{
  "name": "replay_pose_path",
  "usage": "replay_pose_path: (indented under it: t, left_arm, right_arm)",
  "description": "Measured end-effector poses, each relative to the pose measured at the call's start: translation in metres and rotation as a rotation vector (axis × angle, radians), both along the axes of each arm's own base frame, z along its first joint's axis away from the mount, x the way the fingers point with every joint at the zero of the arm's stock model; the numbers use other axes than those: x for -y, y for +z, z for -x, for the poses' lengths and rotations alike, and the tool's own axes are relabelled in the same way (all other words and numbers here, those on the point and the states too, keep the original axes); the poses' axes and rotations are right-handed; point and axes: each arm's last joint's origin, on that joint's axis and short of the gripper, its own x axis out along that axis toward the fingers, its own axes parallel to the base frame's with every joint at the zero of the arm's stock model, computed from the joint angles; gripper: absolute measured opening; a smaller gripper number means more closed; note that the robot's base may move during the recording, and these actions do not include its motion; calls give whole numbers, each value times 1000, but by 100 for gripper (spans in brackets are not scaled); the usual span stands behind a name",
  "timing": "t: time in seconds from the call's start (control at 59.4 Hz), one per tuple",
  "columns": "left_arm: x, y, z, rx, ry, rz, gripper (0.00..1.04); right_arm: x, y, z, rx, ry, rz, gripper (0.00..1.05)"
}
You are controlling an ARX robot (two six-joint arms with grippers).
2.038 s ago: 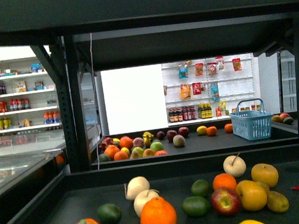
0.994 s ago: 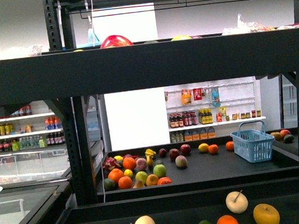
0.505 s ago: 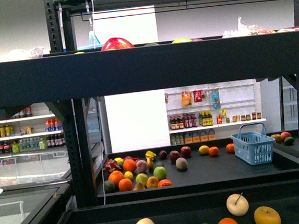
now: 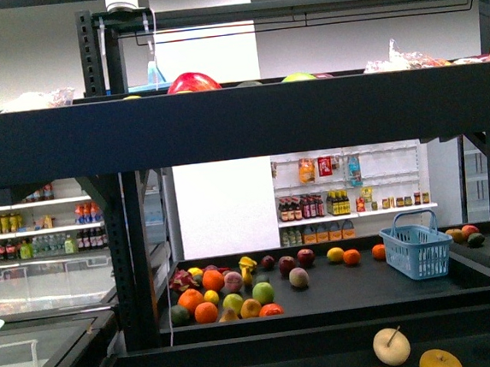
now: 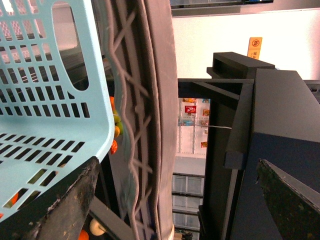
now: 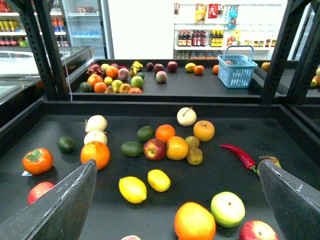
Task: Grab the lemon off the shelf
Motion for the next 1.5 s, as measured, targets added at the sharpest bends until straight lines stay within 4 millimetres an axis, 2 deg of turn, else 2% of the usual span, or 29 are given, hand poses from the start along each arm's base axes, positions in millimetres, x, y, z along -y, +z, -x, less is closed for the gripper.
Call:
replay_pose_path:
  t: [0.253, 0.589, 0.64, 0.69, 0.775, 0.909, 1.095, 1.246, 1.263, 1.381, 1.499]
  left_arm:
    - [-1, 9, -23, 4, -7, -26, 95]
    - [6, 3, -31, -48, -29, -62, 38]
    - [8, 1, -29, -60, -34, -68, 26]
    - [12, 2, -27, -70, -48, -65, 18]
    - [20, 8, -24, -66, -79, -99, 15]
    - [51, 52, -10, 17, -189, -226, 10]
    - [90, 83, 2, 78, -320, -339, 9]
    - [123, 79, 4, 89, -455, -375, 9]
    - [156, 67, 0, 81, -564, -370, 9]
    - [189, 59, -3, 100, -662, -366, 9]
    - [224, 61, -5, 157, -754, -380, 9]
  right_arm:
    - [0, 0, 0, 0, 0, 0, 97]
    - [0, 0, 0, 0, 0, 0, 97]
    - [0, 0, 0, 0, 0, 0, 97]
    - [0, 0, 0, 0, 0, 0, 97]
    - [0, 0, 0, 0, 0, 0, 97]
    - [0, 0, 0, 0, 0, 0, 97]
    - [0, 0, 0, 0, 0, 0, 97]
    - [0, 0, 0, 0, 0, 0, 97]
    - [0, 0, 0, 0, 0, 0, 97]
    - [0, 0, 0, 0, 0, 0, 97]
    - [0, 0, 0, 0, 0, 0, 97]
